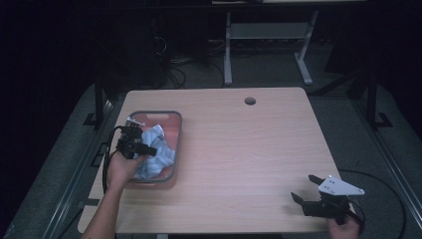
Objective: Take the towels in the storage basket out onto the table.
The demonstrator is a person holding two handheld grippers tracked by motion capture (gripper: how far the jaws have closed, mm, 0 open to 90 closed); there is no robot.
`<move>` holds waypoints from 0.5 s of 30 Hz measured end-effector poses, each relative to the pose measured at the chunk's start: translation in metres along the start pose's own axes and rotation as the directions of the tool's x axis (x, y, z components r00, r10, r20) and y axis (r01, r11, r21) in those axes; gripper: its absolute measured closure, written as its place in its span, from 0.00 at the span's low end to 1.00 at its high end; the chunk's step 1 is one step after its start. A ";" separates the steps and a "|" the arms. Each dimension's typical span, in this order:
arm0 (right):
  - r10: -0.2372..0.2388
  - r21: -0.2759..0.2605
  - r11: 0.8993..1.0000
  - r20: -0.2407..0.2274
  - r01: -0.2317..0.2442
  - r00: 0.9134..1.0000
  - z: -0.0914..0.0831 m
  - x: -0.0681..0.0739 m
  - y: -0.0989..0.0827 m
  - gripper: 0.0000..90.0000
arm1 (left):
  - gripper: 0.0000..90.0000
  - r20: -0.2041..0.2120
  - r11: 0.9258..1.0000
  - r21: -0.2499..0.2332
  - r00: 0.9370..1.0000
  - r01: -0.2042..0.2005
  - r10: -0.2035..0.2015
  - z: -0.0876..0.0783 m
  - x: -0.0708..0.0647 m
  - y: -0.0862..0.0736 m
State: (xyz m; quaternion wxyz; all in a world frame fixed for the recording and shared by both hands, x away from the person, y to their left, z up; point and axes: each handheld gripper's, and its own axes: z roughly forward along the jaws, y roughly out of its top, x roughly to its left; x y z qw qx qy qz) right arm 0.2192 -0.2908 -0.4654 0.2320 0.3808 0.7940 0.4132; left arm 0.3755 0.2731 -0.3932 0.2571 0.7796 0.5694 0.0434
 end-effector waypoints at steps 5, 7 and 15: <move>-0.004 0.003 1.000 0.003 0.004 1.000 0.000 0.000 0.000 0.15 | 0.79 0.041 0.999 -0.035 0.999 -0.002 0.004 -0.006 0.001 -0.004; -0.001 0.000 1.000 0.003 0.001 1.000 0.000 0.000 0.000 0.15 | 0.79 0.051 0.999 -0.050 0.999 -0.006 0.008 -0.008 0.001 -0.004; 0.004 -0.005 1.000 0.011 -0.003 1.000 -0.002 0.000 0.001 0.15 | 0.79 0.093 0.993 -0.118 0.996 0.003 0.008 -0.019 -0.002 -0.005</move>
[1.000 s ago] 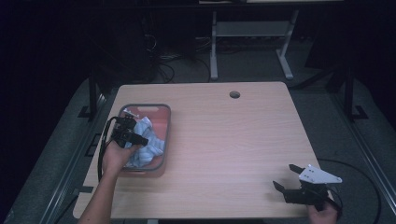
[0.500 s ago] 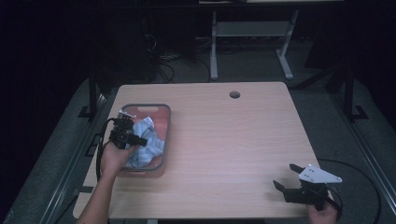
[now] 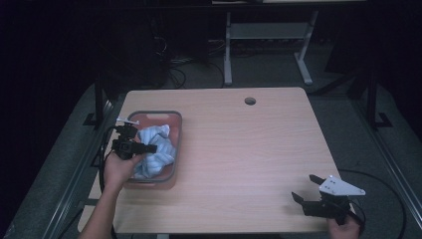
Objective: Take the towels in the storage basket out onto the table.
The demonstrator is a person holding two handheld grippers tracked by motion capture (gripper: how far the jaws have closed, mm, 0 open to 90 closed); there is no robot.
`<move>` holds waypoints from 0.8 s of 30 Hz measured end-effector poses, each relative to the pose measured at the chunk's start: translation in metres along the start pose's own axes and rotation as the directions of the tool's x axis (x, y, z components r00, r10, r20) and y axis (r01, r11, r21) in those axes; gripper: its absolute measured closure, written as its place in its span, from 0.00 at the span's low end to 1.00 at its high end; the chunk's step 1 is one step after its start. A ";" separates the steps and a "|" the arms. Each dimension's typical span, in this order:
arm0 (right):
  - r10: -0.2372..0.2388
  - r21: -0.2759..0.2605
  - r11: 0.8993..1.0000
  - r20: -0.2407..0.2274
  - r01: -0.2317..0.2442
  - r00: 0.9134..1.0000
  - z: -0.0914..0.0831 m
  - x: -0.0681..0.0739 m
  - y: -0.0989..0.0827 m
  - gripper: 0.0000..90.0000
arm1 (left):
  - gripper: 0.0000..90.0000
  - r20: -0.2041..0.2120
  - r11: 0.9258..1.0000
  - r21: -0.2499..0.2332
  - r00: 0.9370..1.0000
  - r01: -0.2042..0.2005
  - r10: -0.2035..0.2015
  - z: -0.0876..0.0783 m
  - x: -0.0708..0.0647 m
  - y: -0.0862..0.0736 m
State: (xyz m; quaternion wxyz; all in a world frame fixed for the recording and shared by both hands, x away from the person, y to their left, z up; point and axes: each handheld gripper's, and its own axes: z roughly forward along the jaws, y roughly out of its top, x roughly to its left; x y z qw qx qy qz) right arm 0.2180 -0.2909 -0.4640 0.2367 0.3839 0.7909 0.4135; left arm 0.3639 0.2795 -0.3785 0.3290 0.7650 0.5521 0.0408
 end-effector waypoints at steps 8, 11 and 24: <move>0.005 0.001 1.000 0.005 -0.005 1.000 -0.001 0.000 0.000 0.15 | 0.79 0.014 0.998 -0.056 1.000 -0.016 0.017 -0.021 -0.004 -0.002; -0.005 0.007 1.000 0.001 0.005 1.000 0.002 0.000 0.001 0.15 | 0.79 0.031 0.996 -0.088 0.999 -0.006 0.009 -0.030 -0.004 -0.002; -0.003 0.012 1.000 -0.005 0.003 1.000 0.002 0.000 0.001 0.15 | 0.79 0.058 0.985 -0.172 0.998 0.033 -0.024 -0.057 -0.005 0.006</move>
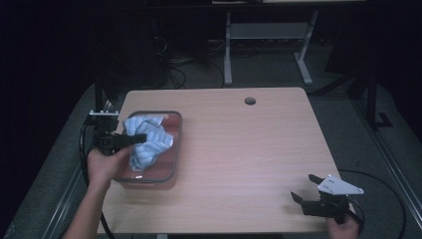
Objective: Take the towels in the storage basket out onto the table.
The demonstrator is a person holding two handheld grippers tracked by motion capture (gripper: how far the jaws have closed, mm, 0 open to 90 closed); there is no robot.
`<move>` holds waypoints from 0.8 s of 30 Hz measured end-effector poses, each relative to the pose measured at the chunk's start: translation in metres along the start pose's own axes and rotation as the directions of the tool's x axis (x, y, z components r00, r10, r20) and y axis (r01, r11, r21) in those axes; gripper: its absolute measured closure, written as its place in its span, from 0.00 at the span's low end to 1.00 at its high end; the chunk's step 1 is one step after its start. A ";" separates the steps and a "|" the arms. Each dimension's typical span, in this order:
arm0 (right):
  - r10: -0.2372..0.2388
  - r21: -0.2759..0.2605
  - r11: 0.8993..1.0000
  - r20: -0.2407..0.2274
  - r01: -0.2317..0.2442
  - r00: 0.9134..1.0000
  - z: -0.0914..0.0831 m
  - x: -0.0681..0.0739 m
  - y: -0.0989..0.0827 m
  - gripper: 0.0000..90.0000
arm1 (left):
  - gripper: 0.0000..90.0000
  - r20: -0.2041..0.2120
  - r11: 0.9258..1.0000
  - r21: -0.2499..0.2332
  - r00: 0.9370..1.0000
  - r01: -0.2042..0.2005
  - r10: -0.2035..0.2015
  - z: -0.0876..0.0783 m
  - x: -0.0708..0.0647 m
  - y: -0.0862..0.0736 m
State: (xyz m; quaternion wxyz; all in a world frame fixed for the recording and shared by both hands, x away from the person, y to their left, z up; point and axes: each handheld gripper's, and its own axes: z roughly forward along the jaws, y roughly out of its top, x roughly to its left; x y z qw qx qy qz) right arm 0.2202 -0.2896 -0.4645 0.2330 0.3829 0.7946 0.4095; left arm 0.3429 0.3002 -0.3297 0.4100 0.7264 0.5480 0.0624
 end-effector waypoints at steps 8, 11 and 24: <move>-0.007 0.001 1.000 0.003 0.007 1.000 -0.001 0.000 -0.001 0.15 | 0.79 0.003 0.999 -0.040 1.000 0.004 -0.004 -0.013 -0.011 0.013; -0.006 -0.007 1.000 0.006 0.006 1.000 -0.002 -0.001 -0.001 0.15 | 0.79 -0.009 0.999 -0.038 1.000 -0.009 0.009 -0.016 -0.018 0.019; 0.007 -0.008 1.000 0.013 -0.007 1.000 -0.003 -0.004 -0.002 0.15 | 0.79 -0.025 0.998 -0.037 0.998 -0.059 0.058 -0.014 -0.053 0.046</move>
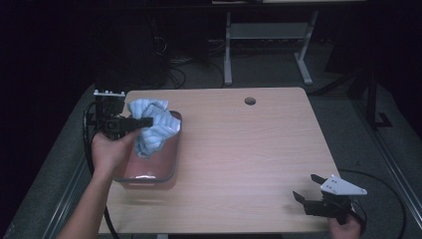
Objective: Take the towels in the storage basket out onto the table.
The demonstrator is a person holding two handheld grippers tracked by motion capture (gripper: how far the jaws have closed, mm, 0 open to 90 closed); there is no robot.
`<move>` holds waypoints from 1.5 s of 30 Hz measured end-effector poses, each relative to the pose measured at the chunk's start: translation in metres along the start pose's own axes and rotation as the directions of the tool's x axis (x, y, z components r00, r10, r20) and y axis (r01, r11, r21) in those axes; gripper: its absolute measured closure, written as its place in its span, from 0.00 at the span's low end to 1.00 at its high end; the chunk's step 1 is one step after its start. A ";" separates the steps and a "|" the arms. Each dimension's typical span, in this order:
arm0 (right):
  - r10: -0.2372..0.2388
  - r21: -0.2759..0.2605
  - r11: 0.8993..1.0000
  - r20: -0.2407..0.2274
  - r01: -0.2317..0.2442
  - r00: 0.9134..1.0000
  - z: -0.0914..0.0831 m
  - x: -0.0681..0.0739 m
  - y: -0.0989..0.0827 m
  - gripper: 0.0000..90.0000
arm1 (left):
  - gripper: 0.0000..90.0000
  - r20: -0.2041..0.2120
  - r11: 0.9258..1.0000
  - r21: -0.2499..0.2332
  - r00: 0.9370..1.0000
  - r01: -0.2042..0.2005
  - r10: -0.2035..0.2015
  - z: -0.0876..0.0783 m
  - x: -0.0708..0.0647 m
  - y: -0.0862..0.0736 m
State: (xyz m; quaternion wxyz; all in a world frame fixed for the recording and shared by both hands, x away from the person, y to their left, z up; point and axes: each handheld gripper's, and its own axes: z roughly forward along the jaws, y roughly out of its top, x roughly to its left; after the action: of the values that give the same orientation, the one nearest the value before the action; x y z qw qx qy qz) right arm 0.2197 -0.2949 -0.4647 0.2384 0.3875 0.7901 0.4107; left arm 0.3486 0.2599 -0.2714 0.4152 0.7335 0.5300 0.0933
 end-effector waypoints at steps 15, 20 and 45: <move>0.011 -0.007 1.000 0.001 -0.011 1.000 -0.001 -0.001 0.000 0.15 | 0.79 0.045 0.998 0.007 0.997 -0.065 0.064 0.011 -0.035 0.020; 0.002 0.002 1.000 0.000 -0.002 1.000 0.002 -0.002 0.000 0.15 | 0.79 0.068 0.998 0.002 0.995 -0.070 0.069 0.019 -0.045 0.026; 0.018 -0.005 1.000 -0.006 -0.018 1.000 0.002 -0.002 0.001 0.15 | 0.79 0.150 0.985 0.069 0.978 -0.159 0.148 0.081 -0.102 0.034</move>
State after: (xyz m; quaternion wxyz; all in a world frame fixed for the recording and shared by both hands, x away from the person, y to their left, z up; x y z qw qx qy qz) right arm 0.2228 -0.2958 -0.4651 0.2334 0.3929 0.7863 0.4158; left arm 0.3765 0.1283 -0.2681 0.4142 0.7932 0.4436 0.0505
